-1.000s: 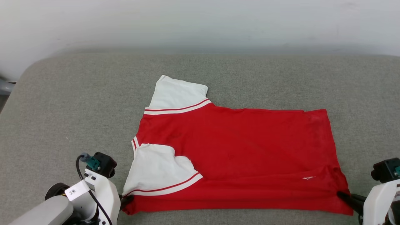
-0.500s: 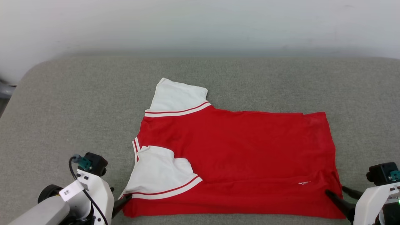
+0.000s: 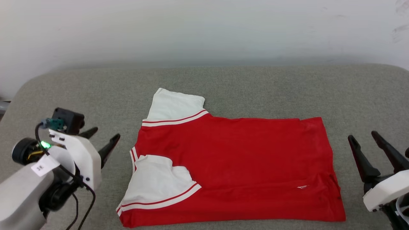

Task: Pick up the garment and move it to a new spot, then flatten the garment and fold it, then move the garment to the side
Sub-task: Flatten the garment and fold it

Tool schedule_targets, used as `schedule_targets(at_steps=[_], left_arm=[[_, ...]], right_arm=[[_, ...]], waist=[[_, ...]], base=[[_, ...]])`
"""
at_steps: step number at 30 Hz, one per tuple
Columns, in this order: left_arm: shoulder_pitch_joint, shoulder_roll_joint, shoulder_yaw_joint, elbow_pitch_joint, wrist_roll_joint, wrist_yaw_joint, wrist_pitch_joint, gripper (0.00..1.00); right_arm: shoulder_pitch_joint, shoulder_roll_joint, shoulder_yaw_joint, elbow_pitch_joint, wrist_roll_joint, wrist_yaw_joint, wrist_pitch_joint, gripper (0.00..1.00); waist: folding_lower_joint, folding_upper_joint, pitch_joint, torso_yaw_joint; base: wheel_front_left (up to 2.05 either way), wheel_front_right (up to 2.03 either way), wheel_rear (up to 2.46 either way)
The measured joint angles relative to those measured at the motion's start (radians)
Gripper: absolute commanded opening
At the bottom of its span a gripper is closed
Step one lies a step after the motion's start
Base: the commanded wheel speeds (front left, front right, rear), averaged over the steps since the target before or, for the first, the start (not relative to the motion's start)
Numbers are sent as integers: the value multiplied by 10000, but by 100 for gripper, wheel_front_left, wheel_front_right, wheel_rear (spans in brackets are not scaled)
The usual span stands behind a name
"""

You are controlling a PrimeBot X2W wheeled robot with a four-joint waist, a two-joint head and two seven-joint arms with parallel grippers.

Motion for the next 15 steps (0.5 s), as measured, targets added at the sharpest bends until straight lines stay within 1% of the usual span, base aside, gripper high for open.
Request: schedule_targets(at_steps=[2,5,10,13,14,15], left_arm=[[-331,-96,144,12,157,90,-155,100],[-968,-303,268,144,370,111,-219,100],[-2148,-694,430,635,443,-240,13,100],[-2911,-851,472,1127,370,-546,512,100],[-3658,-940,468,1674,105,-800,1463,100],[-3893,-995,466,1858,-8,-853,1787,100]], right_arm=[[0,437,-408,-374,-531,0,-322,100],[34,1089,-947,-1051,-1193,0,-704,100],[305,2073,-1476,-2067,-2320,0,-988,100],[407,2437,-1494,-2516,-2750,0,-976,100],[419,2673,-1436,-2832,-2932,0,-936,100],[408,2706,-1421,-2915,-2976,0,-936,100]], waist=[[0,0,94,-63],[0,0,287,-146],[1,0,719,-308],[1,0,1057,-430],[1,0,1456,-571],[2,0,1595,-620]], base=[[0,0,0],[0,0,0],[0,0,0],[0,0,0],[0,0,0],[0,0,0]])
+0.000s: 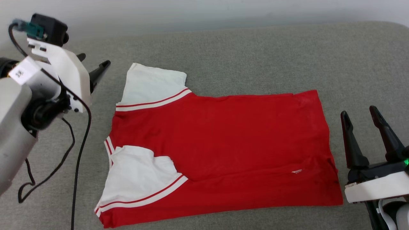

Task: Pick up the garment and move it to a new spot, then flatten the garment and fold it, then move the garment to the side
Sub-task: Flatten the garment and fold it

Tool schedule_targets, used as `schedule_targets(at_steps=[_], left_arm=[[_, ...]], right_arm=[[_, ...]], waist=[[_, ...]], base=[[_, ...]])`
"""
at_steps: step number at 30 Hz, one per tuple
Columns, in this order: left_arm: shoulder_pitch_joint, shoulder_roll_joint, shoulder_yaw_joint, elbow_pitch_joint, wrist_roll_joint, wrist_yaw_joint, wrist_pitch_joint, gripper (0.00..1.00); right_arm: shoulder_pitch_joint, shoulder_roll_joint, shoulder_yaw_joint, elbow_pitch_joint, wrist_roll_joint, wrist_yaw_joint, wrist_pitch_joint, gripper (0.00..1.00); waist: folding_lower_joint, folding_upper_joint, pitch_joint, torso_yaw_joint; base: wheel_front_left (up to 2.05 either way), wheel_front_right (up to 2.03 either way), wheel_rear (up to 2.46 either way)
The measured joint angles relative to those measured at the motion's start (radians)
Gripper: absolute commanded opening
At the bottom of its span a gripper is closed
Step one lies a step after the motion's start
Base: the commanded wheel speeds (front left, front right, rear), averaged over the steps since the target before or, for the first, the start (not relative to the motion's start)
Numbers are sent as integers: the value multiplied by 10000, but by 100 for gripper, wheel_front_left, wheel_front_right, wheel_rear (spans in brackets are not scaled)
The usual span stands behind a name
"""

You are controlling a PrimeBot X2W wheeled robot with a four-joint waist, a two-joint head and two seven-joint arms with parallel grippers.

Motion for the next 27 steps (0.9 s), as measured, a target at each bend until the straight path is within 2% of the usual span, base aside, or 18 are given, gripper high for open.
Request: schedule_targets(at_steps=[9,15,20,27], left_arm=[[-2341,-426,-268,1350,-161,-339,2688,100],[-3376,-627,-428,2174,-316,-441,4036,100],[-3882,-713,-552,2619,-244,-504,4596,100],[-4081,-715,-748,3147,-59,-543,4761,100]], right_arm=[[-444,165,142,-372,-192,0,-54,100],[-854,182,322,-416,-293,0,-295,100],[-1104,184,360,-376,-355,0,-483,100],[-1547,337,585,-186,-380,0,-729,100]], waist=[[1,0,1415,-429],[2,0,2345,-694],[1,0,2971,-930],[1,-1,3663,-1258]], base=[[0,0,0],[0,0,0],[0,0,0],[0,0,0]])
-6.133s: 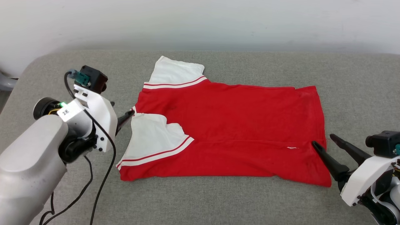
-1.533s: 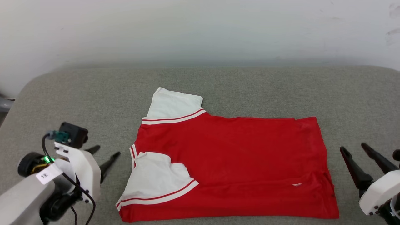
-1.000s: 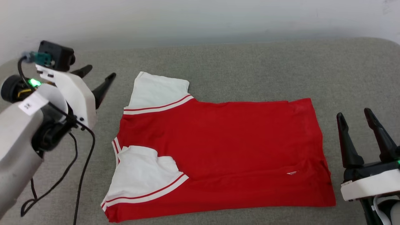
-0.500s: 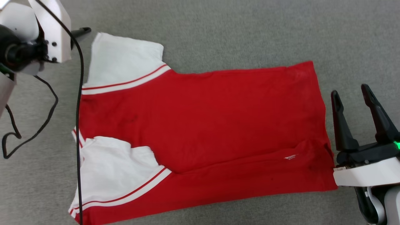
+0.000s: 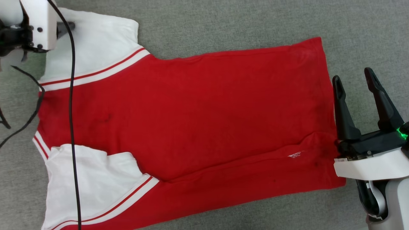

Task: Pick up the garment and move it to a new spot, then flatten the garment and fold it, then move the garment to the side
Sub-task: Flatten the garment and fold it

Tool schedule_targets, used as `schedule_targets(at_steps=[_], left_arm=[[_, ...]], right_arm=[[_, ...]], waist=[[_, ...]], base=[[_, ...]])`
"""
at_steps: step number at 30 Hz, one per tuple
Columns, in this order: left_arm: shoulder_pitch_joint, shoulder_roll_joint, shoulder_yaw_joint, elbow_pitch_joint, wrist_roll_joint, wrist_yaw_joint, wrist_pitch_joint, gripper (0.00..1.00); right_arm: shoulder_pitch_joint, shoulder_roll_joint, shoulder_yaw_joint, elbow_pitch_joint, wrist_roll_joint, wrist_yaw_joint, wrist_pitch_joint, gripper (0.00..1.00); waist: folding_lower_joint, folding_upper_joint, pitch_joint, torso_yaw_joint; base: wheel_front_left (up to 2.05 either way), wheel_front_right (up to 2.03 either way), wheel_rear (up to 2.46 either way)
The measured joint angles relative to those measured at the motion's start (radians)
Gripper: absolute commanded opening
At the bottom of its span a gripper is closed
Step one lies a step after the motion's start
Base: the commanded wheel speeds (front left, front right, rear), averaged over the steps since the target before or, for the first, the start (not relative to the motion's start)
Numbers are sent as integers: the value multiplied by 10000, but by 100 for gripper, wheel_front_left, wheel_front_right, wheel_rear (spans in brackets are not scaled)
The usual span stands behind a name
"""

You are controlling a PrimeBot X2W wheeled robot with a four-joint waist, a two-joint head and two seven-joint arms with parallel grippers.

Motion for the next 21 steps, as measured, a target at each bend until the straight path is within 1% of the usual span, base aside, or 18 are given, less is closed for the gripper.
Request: schedule_targets(at_steps=[5,6,7,11,14,17,19,21], left_arm=[[-95,96,-107,165,2,-127,234,100],[-119,107,-153,171,33,-151,278,12],[-121,105,-165,184,36,-167,309,0],[-64,44,-228,221,-2,-255,215,0],[58,-59,-270,219,6,-324,-194,0],[266,-167,-343,178,58,-384,-606,0],[384,-198,-380,104,82,-418,-846,0],[523,-267,-382,-31,81,-435,-1239,0]], right_arm=[[-49,56,-127,159,0,0,-125,100],[-49,58,-169,176,0,0,-134,100],[-58,67,-198,192,0,0,-165,100],[-227,105,-255,209,2,0,-190,100],[-297,25,-447,194,6,0,-211,100],[-424,-299,-673,54,31,0,8,100],[-478,-575,-746,-38,56,0,383,100],[-660,-1068,-663,-25,201,0,897,100]], waist=[[-2,1,259,-154],[-2,1,270,-154],[-2,0,271,-153],[-2,0,194,-112],[-2,0,31,-43],[-2,0,-219,84],[-1,1,-424,188],[-2,0,-642,313]], base=[[0,0,0],[0,0,0],[0,0,0],[0,0,0],[0,0,0],[0,0,0],[0,0,0],[0,0,0]])
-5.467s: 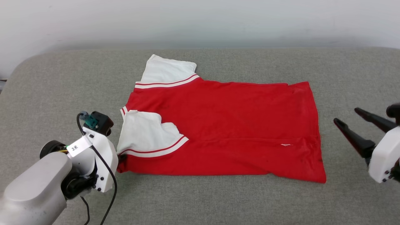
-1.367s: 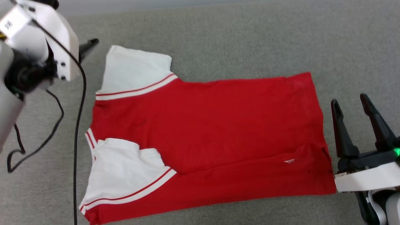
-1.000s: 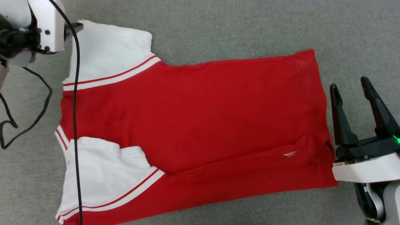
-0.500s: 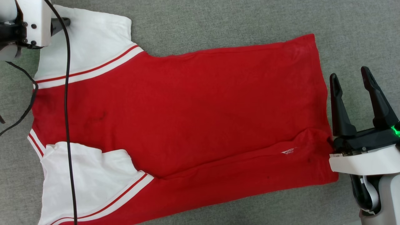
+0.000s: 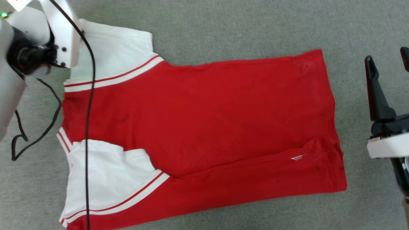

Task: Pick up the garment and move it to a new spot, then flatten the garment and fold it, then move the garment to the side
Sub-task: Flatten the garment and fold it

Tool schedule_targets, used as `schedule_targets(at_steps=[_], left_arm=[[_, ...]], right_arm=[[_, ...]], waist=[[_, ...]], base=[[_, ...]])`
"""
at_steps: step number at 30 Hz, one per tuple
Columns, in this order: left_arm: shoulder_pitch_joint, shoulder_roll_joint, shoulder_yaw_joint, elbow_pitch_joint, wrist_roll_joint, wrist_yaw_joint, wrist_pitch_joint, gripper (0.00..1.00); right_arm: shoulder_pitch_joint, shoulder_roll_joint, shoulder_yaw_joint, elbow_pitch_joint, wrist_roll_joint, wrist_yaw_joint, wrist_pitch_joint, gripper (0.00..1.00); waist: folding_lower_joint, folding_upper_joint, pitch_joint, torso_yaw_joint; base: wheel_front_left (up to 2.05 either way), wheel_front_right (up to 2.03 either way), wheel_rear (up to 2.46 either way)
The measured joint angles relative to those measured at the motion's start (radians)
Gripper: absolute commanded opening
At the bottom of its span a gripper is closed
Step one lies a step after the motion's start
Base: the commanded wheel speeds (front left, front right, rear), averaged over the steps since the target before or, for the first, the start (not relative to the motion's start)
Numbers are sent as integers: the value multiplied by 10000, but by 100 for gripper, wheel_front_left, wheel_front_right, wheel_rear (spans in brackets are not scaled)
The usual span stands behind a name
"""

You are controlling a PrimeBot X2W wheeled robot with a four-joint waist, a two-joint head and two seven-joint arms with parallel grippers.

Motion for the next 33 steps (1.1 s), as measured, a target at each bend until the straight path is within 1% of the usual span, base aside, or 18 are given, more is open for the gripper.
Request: schedule_targets(at_steps=[4,8,12,17,21,25,29,33], left_arm=[[264,-79,-125,-418,107,-65,-662,0],[578,-86,-121,-915,84,-82,-1321,0],[863,100,-240,-1388,232,-96,-1689,0],[1137,150,-280,-1983,293,-52,-2077,0],[1348,140,-309,-2456,366,61,-2345,0],[1453,119,-313,-2915,464,190,-2598,0],[1482,84,-314,-3317,543,242,-2811,0],[1483,90,-320,-3582,663,290,-2932,0]], right_arm=[[-395,-951,391,-69,644,2,1354,100],[-1115,-2186,1085,186,1592,2,3292,100],[-2045,-3308,1850,631,2642,2,5327,100],[-3108,-4224,2913,1344,3749,2,7647,100],[-3943,-4602,3666,1969,4251,2,8991,100],[-4552,-4652,4224,2717,4539,0,9820,100],[-5008,-4449,4498,3536,4579,0,9961,100],[-5305,-4197,4824,4276,4569,0,9843,100]], waist=[[-1,0,-432,285],[0,0,-760,611],[-1,0,-964,892],[-1,0,-1067,1198],[0,0,-1049,1421],[0,0,-929,1596],[-1,0,-742,1777],[0,0,-517,1956]], base=[[0,0,0],[0,0,0],[0,0,0],[0,0,0],[0,0,0],[0,0,0],[0,0,0],[0,0,0]])
